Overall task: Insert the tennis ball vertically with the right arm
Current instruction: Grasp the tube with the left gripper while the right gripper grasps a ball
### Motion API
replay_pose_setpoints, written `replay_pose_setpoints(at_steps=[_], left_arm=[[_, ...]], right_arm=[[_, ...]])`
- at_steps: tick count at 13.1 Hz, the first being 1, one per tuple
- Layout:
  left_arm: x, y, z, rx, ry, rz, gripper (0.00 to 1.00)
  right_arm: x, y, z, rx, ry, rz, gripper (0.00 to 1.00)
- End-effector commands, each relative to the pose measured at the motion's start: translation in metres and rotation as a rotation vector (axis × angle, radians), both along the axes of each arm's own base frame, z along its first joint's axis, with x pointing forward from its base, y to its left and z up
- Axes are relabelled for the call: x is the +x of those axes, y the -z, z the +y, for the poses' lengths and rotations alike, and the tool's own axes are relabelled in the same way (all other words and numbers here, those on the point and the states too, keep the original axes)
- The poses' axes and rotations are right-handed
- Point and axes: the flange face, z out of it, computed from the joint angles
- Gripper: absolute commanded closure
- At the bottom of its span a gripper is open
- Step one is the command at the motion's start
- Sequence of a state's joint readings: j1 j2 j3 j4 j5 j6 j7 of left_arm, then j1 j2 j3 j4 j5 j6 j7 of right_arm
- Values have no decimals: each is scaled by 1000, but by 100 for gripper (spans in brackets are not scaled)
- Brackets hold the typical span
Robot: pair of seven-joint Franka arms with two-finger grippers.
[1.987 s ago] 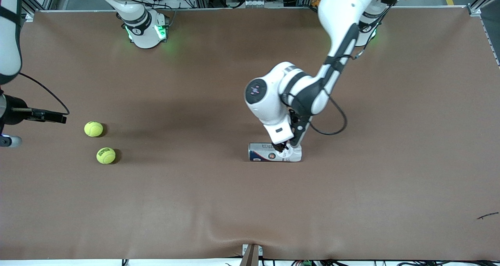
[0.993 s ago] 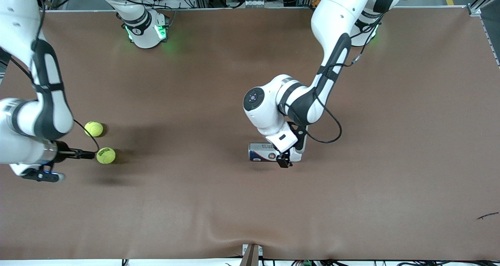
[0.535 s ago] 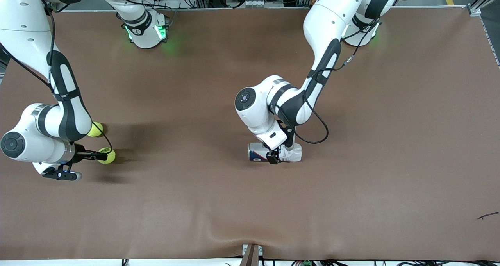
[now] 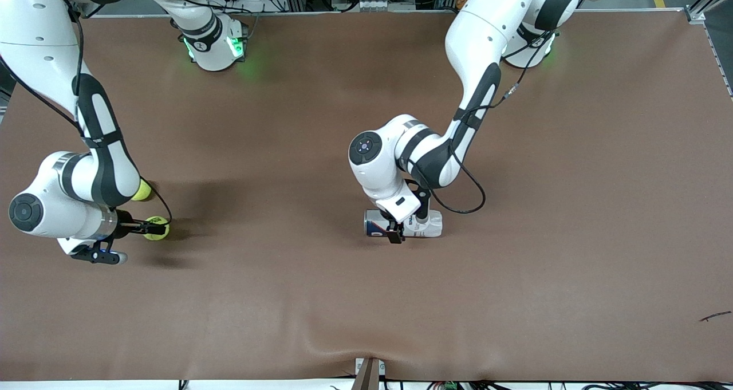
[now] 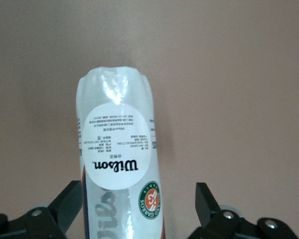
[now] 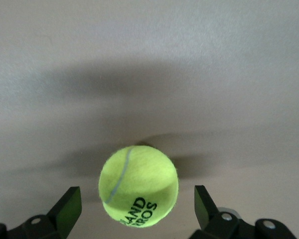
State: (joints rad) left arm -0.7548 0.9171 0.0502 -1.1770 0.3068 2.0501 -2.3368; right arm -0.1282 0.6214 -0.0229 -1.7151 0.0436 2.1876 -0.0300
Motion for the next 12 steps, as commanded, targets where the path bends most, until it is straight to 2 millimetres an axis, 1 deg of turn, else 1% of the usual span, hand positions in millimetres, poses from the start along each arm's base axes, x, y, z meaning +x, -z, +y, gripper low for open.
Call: replay_pose_setpoints(at_steps=[1,2,5,6,10,12], left_arm=[[2,16,0,-18,-36,2,0],[2,26,0,-11,-33,6,0],[3,27,-1,-19,-25,-2,0],[-1,36,-1,-6,-19,7,0],[-1,44,1,11,-12,9,0],[-5,48,1,56,15,3,0]], right_arm=[[-5,12,3,11,10,-3,0],[-5,15,-1,11,7,-5,0],[-5,15,1,11,2,-7,0],[-5,16,0,11,4,-7,0],[-5,16,0,11,3,-8,0],[-5,19,-1,11,4,-5,0]])
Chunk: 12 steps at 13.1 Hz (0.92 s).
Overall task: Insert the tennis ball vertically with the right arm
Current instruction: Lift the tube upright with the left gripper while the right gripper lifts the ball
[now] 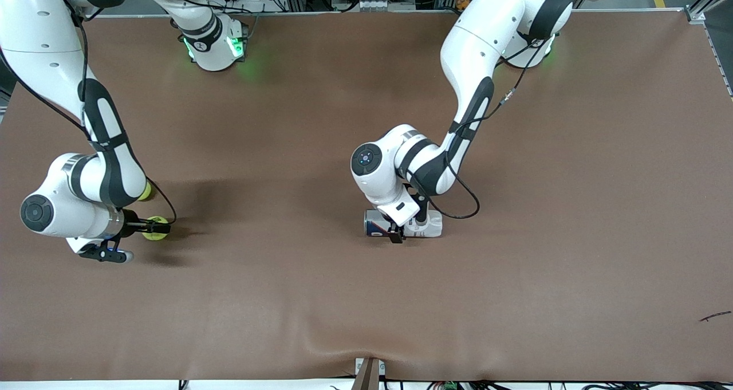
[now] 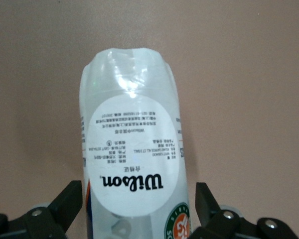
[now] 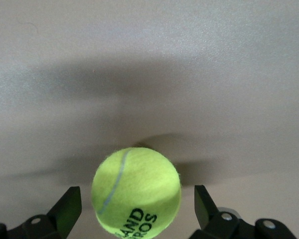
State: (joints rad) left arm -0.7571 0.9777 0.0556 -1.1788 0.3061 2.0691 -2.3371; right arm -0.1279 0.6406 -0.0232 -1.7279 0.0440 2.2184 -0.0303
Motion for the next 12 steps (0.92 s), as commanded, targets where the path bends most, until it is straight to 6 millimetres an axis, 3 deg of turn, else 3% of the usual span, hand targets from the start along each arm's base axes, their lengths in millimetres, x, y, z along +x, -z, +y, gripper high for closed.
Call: replay_pose_setpoints(at_steps=[1,3,4,5,6,9,12], left_arm=[[-2,5,-4,27,17,-27,7],[-2,5,-4,28,26,-24,28],[-2,4,-4,29,35,-23,44],[-2,3,-4,33,45,-22,47],[-1,1,-3,34,59,-17,49],[2,-27,1,53,132,28,47],[6,-81,-1,-27,206,64,44]], right_arm=[[-2,5,-1,10,4,-16,0],[-1,5,-1,9,5,-19,4],[0,4,-1,9,6,-22,16],[0,4,-1,9,6,-22,26],[0,4,-1,8,6,-25,33],[4,6,-6,0,13,-65,34],[9,-2,-7,-3,13,-85,39]])
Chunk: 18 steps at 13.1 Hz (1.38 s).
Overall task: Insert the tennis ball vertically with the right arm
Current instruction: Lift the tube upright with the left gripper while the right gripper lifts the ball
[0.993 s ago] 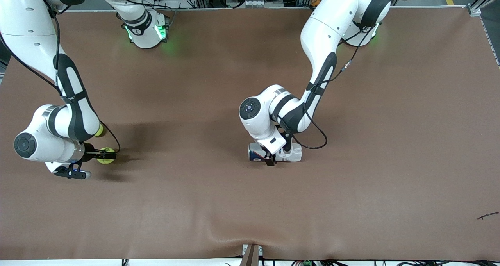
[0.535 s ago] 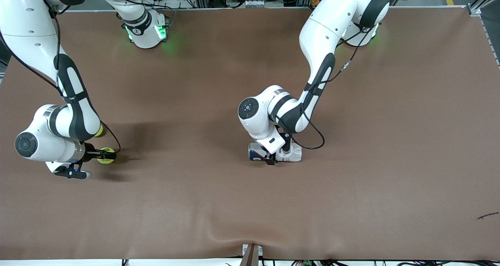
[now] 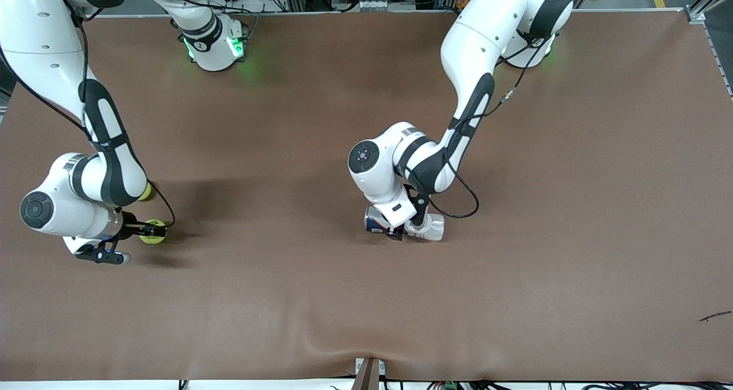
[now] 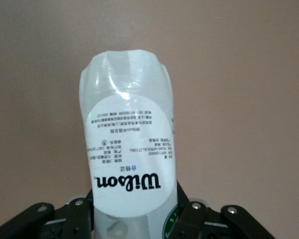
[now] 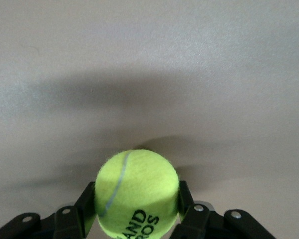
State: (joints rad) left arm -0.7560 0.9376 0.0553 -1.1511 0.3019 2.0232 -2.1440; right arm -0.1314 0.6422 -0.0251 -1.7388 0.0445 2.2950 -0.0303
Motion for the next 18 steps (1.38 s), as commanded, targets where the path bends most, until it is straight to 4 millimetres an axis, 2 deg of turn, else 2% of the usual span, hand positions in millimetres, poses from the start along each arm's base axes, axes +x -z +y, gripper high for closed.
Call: replay_pose_setpoints(at_steps=[1,6,7,9,10,12,15,18], left_arm=[[1,-58,2,-79,52,49,41],[5,-124,2,-266,72,88,37],[10,-133,7,-307,57,93,37],[19,-168,17,-458,48,112,36],[26,-187,29,-532,30,125,37],[31,-212,39,-650,24,147,37],[45,-232,55,-821,5,154,37],[52,-241,56,-1009,11,157,37]], right_arm=[[7,-6,-1,8,0,-30,41],[28,-54,2,-13,-70,-111,43],[31,-63,1,-14,-73,-114,43],[39,-83,5,-10,-82,-93,43],[41,-89,6,-9,-87,-73,43],[45,-102,8,-5,-89,-56,43],[50,-126,32,2,-94,5,43],[49,-150,61,-4,-20,91,43]])
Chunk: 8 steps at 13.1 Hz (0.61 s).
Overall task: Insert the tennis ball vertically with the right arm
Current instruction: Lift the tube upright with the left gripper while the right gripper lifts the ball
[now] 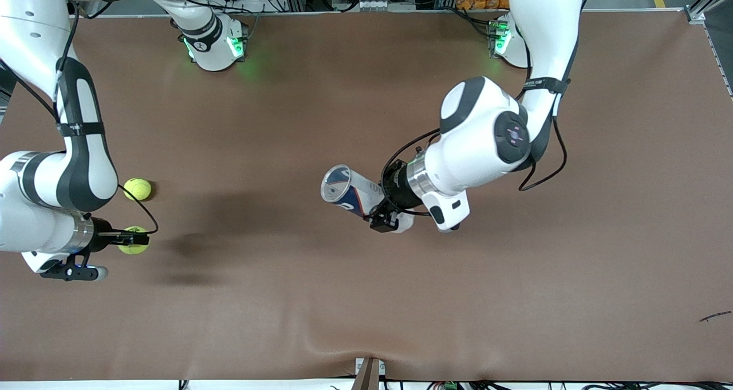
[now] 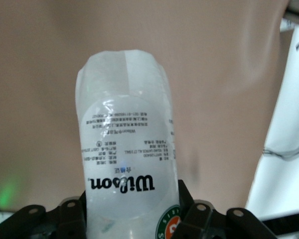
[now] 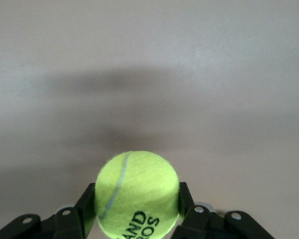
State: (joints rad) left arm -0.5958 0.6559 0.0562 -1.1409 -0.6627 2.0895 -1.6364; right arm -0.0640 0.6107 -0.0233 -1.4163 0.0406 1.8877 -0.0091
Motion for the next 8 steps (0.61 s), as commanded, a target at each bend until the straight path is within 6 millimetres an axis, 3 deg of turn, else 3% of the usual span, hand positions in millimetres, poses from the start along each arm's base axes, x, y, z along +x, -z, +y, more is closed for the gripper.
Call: replay_pose_setpoints(at_steps=[1,2,4,5,8], left_arm=[[1,-6,2,-125,-5,2,37],[5,-6,7,-164,6,-6,37],[14,-6,18,-287,-15,23,37],[21,2,30,-348,-34,47,37],[17,41,37,-437,0,55,36]], right_arm=[[-3,-30,21,-20,68,67,43],[-7,-51,24,-18,98,63,43],[-9,-71,26,-6,139,40,43],[-10,-78,28,-5,163,33,43],[-9,-88,42,29,266,27,43]])
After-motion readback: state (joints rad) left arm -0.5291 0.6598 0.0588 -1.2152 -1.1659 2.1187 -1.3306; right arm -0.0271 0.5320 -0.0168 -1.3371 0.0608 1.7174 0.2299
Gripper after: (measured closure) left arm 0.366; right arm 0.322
